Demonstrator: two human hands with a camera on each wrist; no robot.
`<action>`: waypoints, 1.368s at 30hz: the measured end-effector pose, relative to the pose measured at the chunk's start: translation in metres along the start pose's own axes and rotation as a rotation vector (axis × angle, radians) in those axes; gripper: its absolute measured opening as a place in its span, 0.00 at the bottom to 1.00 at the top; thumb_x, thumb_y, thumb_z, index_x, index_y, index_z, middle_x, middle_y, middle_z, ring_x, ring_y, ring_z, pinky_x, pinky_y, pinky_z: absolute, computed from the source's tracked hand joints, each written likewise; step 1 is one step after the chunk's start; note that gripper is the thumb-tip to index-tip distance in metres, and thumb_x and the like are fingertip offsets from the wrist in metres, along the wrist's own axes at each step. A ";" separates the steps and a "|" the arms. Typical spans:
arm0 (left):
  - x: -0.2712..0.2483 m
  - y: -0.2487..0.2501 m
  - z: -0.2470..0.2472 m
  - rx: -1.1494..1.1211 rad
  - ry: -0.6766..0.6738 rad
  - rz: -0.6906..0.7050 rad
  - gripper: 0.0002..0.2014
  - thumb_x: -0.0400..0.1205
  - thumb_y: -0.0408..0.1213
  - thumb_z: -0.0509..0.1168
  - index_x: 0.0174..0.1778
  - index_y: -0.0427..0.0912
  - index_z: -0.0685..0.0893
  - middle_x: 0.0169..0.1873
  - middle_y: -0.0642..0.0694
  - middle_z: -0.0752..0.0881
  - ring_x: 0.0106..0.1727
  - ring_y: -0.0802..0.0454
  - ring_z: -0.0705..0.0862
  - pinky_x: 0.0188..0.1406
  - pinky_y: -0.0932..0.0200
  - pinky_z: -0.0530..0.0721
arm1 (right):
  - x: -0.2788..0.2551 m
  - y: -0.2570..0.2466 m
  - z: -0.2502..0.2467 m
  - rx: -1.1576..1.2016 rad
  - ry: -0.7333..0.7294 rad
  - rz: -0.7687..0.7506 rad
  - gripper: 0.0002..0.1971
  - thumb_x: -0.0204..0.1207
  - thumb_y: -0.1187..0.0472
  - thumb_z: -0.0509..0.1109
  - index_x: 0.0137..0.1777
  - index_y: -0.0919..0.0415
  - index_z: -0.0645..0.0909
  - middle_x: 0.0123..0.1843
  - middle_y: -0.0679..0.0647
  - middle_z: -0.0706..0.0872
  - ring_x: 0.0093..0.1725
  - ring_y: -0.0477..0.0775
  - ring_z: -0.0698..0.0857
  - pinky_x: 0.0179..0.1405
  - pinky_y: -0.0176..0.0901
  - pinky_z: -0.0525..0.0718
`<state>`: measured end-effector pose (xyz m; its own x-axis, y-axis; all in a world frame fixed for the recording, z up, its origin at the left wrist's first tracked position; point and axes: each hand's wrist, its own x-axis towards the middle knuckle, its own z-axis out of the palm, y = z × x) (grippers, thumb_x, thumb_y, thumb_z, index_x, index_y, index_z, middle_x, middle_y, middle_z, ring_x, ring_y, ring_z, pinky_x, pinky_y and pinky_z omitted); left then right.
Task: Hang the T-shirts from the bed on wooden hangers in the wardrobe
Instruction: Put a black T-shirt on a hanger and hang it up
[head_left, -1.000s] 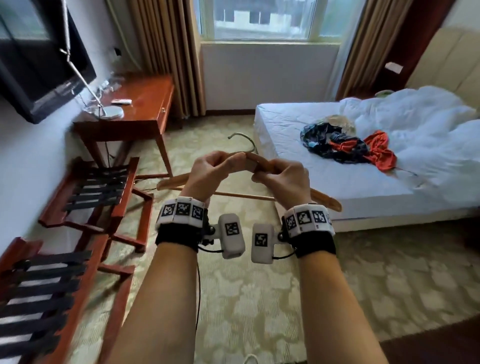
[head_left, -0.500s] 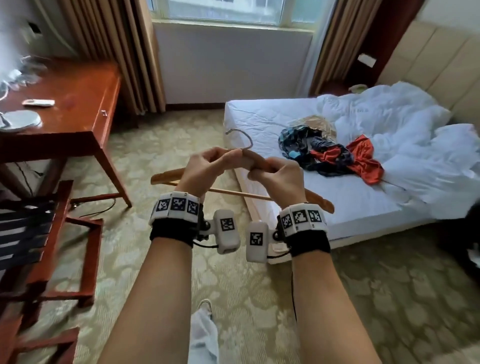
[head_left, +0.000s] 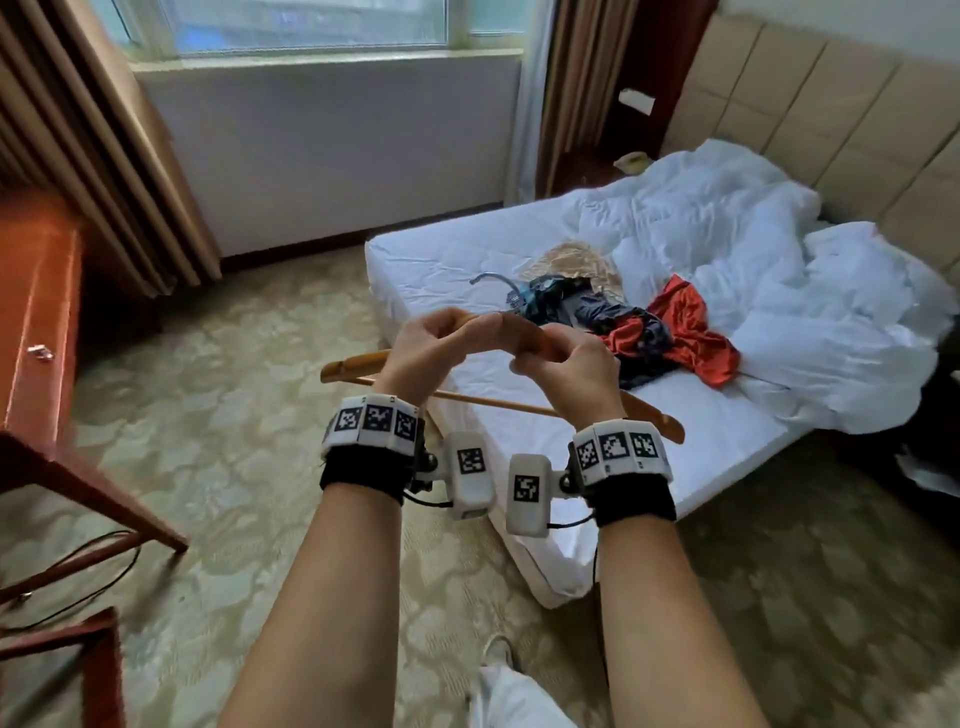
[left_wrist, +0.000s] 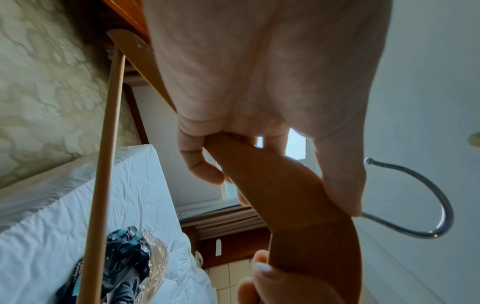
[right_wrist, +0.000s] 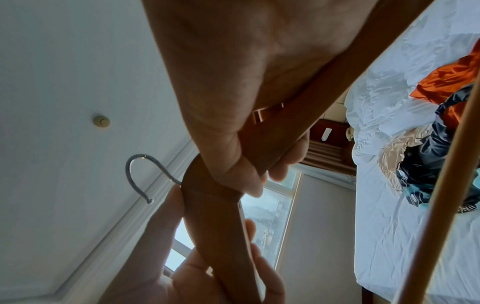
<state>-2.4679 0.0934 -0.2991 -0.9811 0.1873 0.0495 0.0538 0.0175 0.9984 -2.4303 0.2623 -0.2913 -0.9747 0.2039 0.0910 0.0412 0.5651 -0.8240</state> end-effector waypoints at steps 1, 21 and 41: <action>0.022 -0.004 0.003 0.018 -0.020 0.001 0.11 0.77 0.47 0.76 0.39 0.44 0.85 0.28 0.58 0.82 0.31 0.63 0.77 0.38 0.63 0.75 | 0.018 0.005 0.002 0.002 0.005 0.016 0.09 0.59 0.45 0.78 0.37 0.29 0.83 0.30 0.31 0.85 0.46 0.50 0.86 0.63 0.63 0.80; 0.422 -0.045 0.116 0.027 -0.218 -0.099 0.32 0.65 0.61 0.76 0.46 0.32 0.86 0.38 0.41 0.81 0.41 0.50 0.78 0.42 0.57 0.76 | 0.393 0.117 -0.049 -0.012 0.027 0.170 0.04 0.64 0.51 0.75 0.39 0.42 0.84 0.36 0.42 0.87 0.44 0.52 0.87 0.53 0.58 0.86; 0.727 -0.206 0.167 0.295 -0.622 -0.565 0.15 0.84 0.47 0.68 0.63 0.45 0.83 0.63 0.46 0.82 0.68 0.47 0.80 0.63 0.43 0.84 | 0.624 0.281 -0.007 -0.004 0.119 0.631 0.03 0.72 0.56 0.79 0.43 0.52 0.88 0.36 0.45 0.89 0.40 0.48 0.86 0.41 0.43 0.79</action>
<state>-3.1606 0.3903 -0.4732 -0.6020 0.5719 -0.5572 -0.2774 0.5046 0.8176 -3.0252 0.5539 -0.4616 -0.7318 0.5852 -0.3495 0.6002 0.3104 -0.7372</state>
